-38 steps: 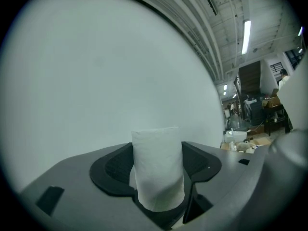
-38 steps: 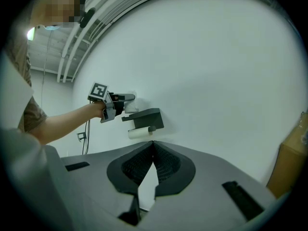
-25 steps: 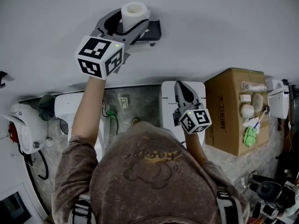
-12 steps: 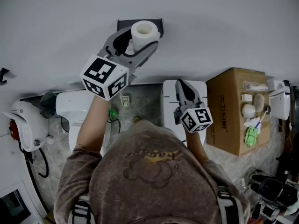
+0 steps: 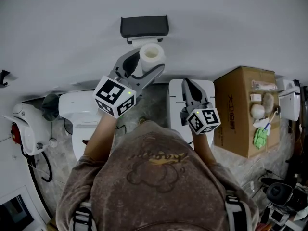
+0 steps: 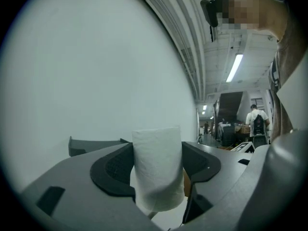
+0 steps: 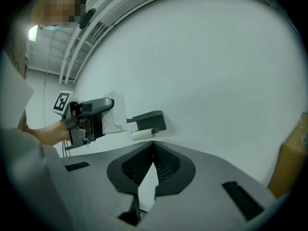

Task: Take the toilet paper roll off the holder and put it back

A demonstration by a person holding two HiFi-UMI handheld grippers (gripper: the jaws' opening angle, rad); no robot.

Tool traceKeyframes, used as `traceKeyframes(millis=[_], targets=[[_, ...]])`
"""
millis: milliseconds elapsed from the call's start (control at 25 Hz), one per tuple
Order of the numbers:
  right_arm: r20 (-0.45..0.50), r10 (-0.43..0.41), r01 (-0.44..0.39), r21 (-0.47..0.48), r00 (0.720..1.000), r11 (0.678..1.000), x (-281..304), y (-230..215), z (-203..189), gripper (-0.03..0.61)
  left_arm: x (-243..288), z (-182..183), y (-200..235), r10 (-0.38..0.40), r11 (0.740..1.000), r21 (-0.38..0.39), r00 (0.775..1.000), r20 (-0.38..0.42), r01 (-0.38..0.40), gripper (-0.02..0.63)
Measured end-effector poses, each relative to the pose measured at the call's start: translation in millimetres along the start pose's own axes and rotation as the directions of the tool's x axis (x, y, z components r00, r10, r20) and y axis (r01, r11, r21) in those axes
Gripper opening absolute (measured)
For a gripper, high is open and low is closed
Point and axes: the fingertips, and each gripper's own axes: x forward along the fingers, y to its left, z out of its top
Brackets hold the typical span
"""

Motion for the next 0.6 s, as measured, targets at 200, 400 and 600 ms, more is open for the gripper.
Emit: traceKeyframes(millis=[200,400,600], targets=[[0.004,0.004,-0.004,0.002,1.000,1.000,3,3,-1,-0.005,-11,-27,-7,0.009,1.000,-0.009,1.000,-0.006,-0.009,0.314],[0.011,0.006,-0.006,0.004,1.000,1.000,5,8,0,-0.005,-21,-52,-8,0.028,0.999,-0.039,0.999,-0.026,-0.029,0.314],[0.009,0.001,-0.001,0.011,1.000,1.000,4,6,-2,-0.005,-26,-65,-7,0.044,0.998,-0.053,0.998,-0.044,-0.047,0.313]])
